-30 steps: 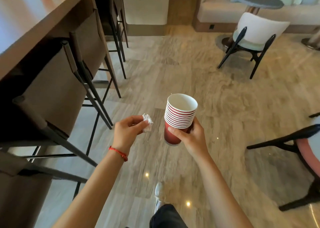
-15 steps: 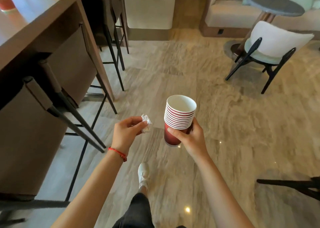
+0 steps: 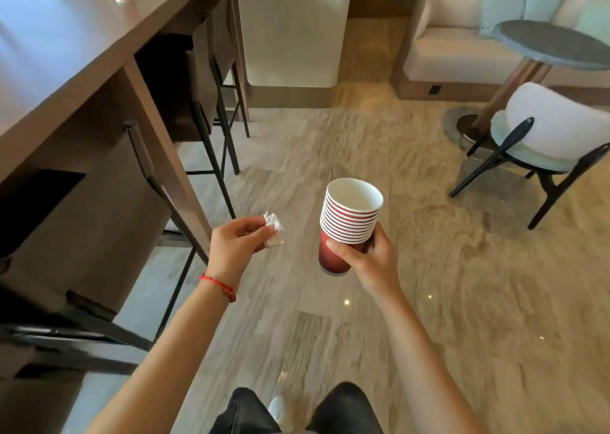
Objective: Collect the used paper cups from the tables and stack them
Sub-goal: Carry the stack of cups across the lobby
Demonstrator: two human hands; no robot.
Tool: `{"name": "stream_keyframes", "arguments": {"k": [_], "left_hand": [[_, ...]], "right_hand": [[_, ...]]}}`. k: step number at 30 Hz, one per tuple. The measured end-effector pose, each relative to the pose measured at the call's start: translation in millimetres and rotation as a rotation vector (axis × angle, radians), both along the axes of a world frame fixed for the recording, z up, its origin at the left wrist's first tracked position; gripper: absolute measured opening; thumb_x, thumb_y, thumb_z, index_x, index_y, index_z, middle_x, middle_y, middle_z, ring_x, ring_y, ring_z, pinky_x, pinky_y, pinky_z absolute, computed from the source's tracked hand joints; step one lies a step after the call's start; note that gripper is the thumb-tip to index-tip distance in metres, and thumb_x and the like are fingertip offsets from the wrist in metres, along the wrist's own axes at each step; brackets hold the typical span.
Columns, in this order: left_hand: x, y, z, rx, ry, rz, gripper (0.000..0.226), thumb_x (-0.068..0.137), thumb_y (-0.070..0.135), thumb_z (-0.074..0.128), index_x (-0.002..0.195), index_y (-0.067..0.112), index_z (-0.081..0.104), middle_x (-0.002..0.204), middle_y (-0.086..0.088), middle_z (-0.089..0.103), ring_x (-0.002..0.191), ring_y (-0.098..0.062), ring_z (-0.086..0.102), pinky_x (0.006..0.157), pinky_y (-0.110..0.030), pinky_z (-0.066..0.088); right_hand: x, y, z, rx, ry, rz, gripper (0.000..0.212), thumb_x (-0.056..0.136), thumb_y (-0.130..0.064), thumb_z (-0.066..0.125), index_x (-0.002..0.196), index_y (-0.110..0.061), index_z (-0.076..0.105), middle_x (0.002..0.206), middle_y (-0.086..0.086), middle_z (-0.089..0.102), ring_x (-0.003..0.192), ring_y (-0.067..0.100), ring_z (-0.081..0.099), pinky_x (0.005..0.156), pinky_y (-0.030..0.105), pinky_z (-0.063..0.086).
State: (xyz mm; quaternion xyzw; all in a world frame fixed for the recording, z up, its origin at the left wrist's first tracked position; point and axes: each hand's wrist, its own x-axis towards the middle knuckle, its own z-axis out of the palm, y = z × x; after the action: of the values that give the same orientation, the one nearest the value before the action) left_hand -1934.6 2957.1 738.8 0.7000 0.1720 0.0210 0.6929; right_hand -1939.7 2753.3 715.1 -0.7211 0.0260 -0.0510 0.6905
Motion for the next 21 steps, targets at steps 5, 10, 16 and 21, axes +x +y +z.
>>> {"name": "stream_keyframes", "arguments": {"k": [5, 10, 16, 21], "left_hand": [[74.5, -9.9, -8.2, 0.000, 0.035, 0.031, 0.011, 0.076, 0.007, 0.071, 0.087, 0.005, 0.069, 0.079, -0.006, 0.068, 0.061, -0.001, 0.066, 0.056, -0.011, 0.051], [149.6, -18.9, -11.0, 0.017, 0.024, 0.145, 0.006, 0.077, 0.008, 0.071, 0.082, 0.011, 0.069, 0.078, -0.005, 0.067, 0.057, 0.002, 0.063, 0.052, -0.007, 0.047], [221.9, -25.9, -1.4, 0.015, 0.020, 0.335, 0.007, 0.078, 0.008, 0.070, 0.084, 0.007, 0.069, 0.070, -0.003, 0.062, 0.048, 0.005, 0.057, 0.047, -0.008, 0.044], [251.7, -17.2, 7.4, -0.002, 0.013, 0.487, 0.007, 0.078, 0.009, 0.070, 0.082, 0.014, 0.069, 0.077, -0.002, 0.066, 0.056, 0.003, 0.063, 0.053, -0.008, 0.049]], "right_hand": [[86.7, -5.9, -6.3, 0.004, 0.011, 0.032, 0.050, 0.056, -0.027, 0.081, 0.100, -0.024, 0.060, 0.096, -0.005, 0.070, 0.088, 0.008, 0.066, 0.074, 0.019, 0.052], [185.7, -11.4, -11.1, -0.006, 0.002, 0.132, 0.050, 0.056, -0.028, 0.083, 0.100, -0.025, 0.061, 0.097, -0.006, 0.070, 0.091, 0.008, 0.066, 0.076, 0.019, 0.052], [295.6, -11.9, 3.1, -0.048, -0.018, 0.315, 0.051, 0.054, -0.028, 0.083, 0.099, -0.024, 0.061, 0.094, -0.008, 0.070, 0.085, 0.000, 0.065, 0.071, 0.011, 0.049], [360.0, 9.0, 14.2, -0.071, -0.044, 0.488, 0.051, 0.055, -0.025, 0.081, 0.101, -0.021, 0.059, 0.093, -0.011, 0.067, 0.079, -0.008, 0.063, 0.066, 0.006, 0.046]]}}
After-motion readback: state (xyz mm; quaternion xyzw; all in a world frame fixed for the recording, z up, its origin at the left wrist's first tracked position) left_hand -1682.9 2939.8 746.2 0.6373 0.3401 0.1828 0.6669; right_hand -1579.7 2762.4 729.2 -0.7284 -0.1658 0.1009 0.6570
